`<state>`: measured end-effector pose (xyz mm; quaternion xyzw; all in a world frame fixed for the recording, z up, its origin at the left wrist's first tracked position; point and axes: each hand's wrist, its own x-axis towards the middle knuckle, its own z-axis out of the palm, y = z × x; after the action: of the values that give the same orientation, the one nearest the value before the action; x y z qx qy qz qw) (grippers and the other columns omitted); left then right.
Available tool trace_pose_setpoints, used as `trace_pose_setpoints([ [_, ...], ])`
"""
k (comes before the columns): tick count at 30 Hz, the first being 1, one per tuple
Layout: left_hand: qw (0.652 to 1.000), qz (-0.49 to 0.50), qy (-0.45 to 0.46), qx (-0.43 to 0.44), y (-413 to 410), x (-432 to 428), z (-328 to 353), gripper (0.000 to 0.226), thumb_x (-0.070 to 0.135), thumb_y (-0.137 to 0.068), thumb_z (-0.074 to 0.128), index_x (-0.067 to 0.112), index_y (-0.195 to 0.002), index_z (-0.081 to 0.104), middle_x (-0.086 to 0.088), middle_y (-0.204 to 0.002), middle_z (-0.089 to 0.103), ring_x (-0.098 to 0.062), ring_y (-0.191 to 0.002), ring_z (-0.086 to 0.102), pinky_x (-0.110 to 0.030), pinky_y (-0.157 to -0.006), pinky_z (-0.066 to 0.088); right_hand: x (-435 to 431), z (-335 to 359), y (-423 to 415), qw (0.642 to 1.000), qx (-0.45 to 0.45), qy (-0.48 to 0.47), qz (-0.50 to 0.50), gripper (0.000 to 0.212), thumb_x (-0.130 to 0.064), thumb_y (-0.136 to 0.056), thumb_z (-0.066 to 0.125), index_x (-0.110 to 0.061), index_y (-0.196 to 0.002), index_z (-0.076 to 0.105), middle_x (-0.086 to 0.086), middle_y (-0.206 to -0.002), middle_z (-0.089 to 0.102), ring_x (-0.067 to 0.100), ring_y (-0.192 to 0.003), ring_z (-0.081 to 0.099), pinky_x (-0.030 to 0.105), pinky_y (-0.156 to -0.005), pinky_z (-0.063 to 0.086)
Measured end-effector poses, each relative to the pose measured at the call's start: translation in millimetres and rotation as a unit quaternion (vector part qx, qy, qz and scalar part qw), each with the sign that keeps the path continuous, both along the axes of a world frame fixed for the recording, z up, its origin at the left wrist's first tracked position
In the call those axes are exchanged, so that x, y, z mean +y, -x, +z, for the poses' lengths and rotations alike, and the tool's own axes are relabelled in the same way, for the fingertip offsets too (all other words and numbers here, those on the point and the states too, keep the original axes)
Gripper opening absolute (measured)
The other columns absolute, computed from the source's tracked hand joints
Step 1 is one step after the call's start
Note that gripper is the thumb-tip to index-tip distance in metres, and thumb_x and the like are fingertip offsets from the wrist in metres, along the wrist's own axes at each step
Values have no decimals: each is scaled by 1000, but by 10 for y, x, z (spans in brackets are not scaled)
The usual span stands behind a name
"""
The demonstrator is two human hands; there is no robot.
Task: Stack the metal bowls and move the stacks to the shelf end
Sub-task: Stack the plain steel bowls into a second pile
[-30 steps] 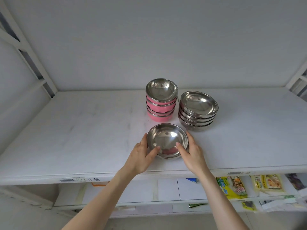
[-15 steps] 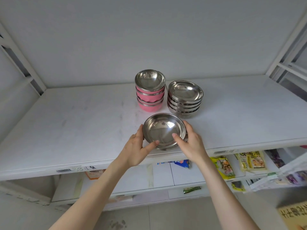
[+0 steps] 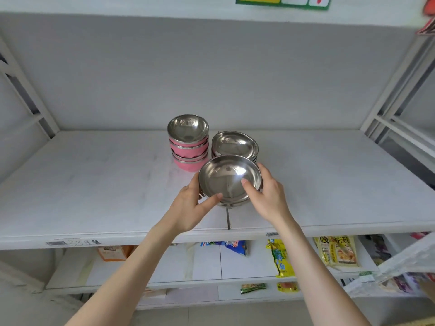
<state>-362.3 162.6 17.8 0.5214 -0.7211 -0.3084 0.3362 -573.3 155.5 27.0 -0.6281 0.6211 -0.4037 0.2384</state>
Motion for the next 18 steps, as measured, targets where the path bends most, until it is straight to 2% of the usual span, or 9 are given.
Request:
trace_pose_setpoints([
  [4,1000,3,27,6,186,-226,186,72,56,-82,53,32,-147,31,12,-110,63,-10,-93,59,-27,-81,47,-265,170,180,999,5,42,6,61,-36,-89,62,-14,-142,43,5,-138,53,21,-129,46,37,-108,36],
  [8,999,10,46,-12,297,-534,363,66,48,-89,59,27,-146,33,18,-104,60,11,-88,56,-6,-72,40,-583,305,287,998,-7,62,-3,59,-39,-87,62,-14,-139,46,6,-134,55,22,-127,48,36,-106,37],
  [9,999,10,47,-13,323,-615,397,63,44,-91,60,26,-145,34,18,-102,59,11,-87,57,-4,-73,40,-667,327,313,998,-9,66,0,56,-40,-87,60,-16,-136,49,5,-132,57,22,-125,49,37,-106,38],
  [11,999,9,38,-9,370,-776,482,60,42,-93,60,23,-143,35,13,-113,62,-2,-99,60,-9,-84,43,-851,370,352,997,-13,70,10,50,-44,-86,57,-19,-129,53,4,-125,60,23,-120,53,41,-103,41],
  [13,999,12,29,2,414,-922,532,60,41,-92,61,18,-143,37,4,-125,61,-15,-113,58,-30,-100,46,-1023,401,373,998,-13,62,17,52,-43,-87,57,-17,-131,52,5,-129,59,23,-123,52,44,-105,40],
  [15,999,26,26,3,457,-1049,553,62,43,-90,63,17,-141,39,0,-126,61,-17,-115,57,-38,-102,46,-1188,399,394,999,-12,47,19,56,-42,-88,57,-14,-136,49,6,-135,57,24,-127,49,44,-107,38],
  [18,999,47,19,-7,512,-1166,526,71,52,-82,59,16,-140,38,-2,-126,61,-21,-116,57,-40,-101,46,-1413,329,433,999,-8,34,35,56,-39,-88,57,-12,-137,48,7,-137,56,24,-128,48,43,-108,38],
])
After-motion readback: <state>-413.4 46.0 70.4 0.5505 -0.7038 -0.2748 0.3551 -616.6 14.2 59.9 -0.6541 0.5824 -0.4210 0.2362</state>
